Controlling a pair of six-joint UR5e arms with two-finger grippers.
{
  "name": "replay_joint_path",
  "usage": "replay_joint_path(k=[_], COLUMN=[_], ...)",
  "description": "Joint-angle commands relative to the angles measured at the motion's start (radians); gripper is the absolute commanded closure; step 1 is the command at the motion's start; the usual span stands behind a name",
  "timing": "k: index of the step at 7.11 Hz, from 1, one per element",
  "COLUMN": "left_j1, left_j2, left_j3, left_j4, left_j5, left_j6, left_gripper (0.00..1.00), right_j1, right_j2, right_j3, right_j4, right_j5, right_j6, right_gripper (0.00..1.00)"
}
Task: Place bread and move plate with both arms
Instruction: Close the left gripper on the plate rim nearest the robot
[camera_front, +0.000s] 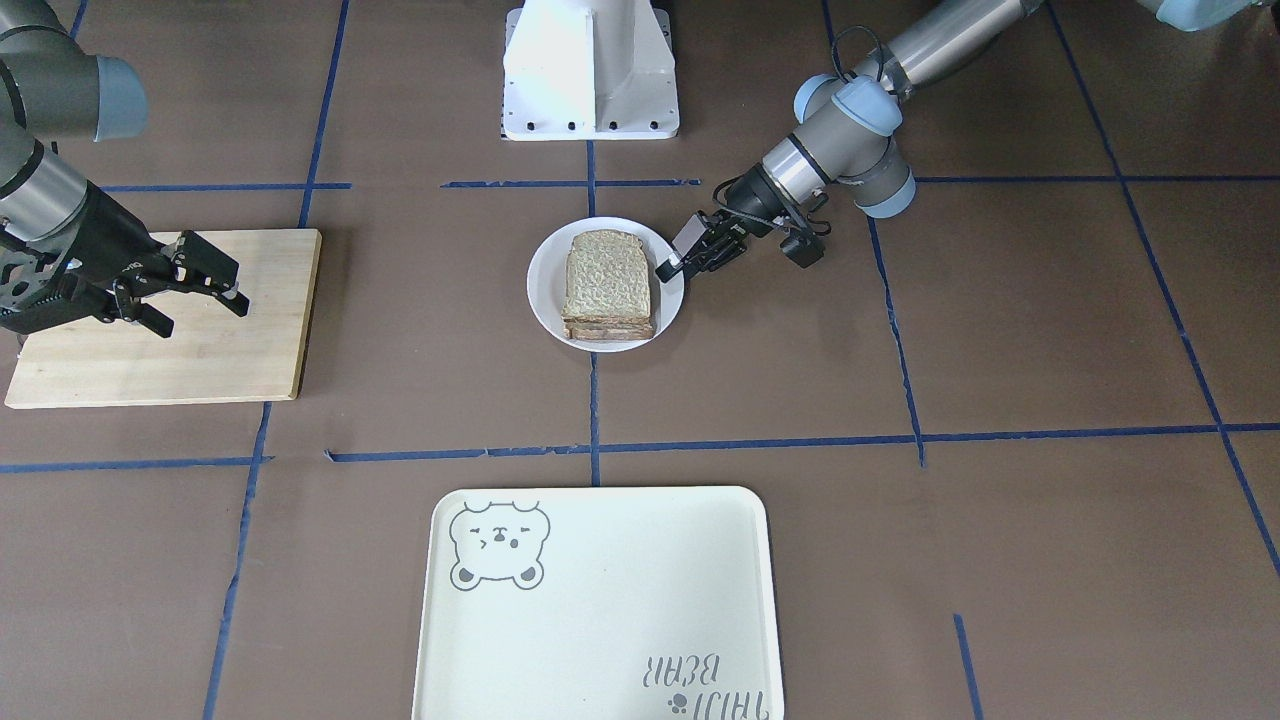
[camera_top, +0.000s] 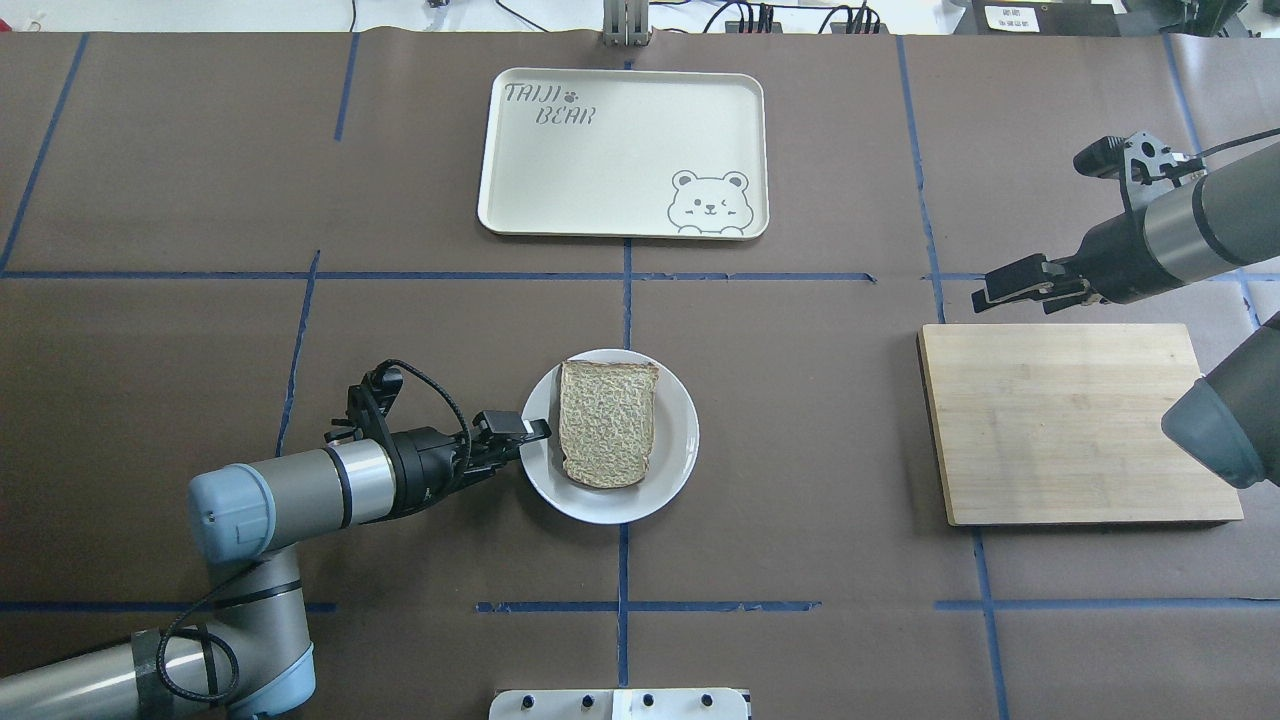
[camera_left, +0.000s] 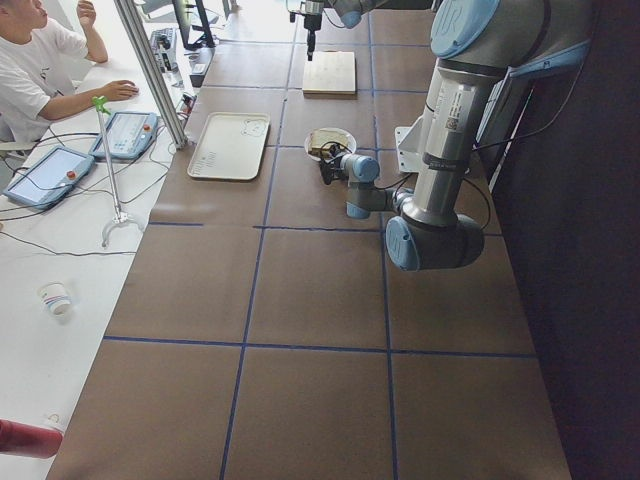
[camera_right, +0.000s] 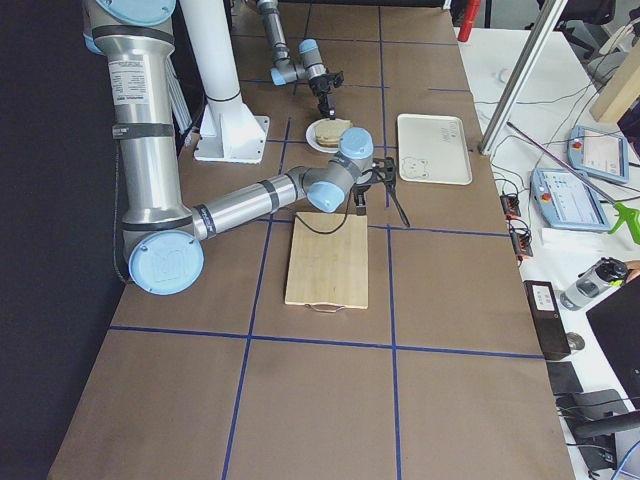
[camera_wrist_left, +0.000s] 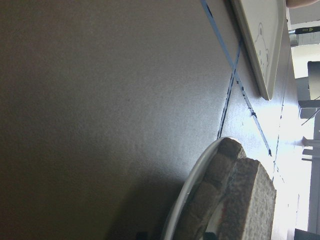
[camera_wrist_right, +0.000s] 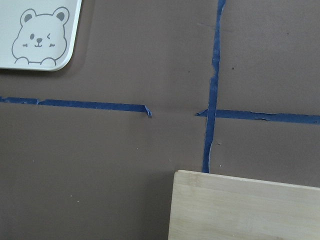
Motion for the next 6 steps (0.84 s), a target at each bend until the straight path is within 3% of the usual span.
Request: replay_joint_path(k=[1, 3, 6], left_j1=[0.002, 0.009, 0.017], left_j2=[-0.002, -0.012, -0.016], left_j3=[0.006, 0.008, 0.022], left_j4=[-0.002, -0.002, -0.002], left_j5=[0.000, 0.000, 0.000], left_j6=[-0.001, -0.001, -0.001], left_gripper=[0.56, 0.61, 0.79], right_j1=[0.005, 0.012, 0.028], right_j2=[-0.001, -0.001, -0.003], right_j3=[0.000, 0.002, 0.003], right_j4=[0.000, 0.000, 0.000], right_j5=[0.008, 0.021, 0.041], right_j6=[0.000, 0.000, 0.000], right_gripper=[0.00, 0.00, 0.01])
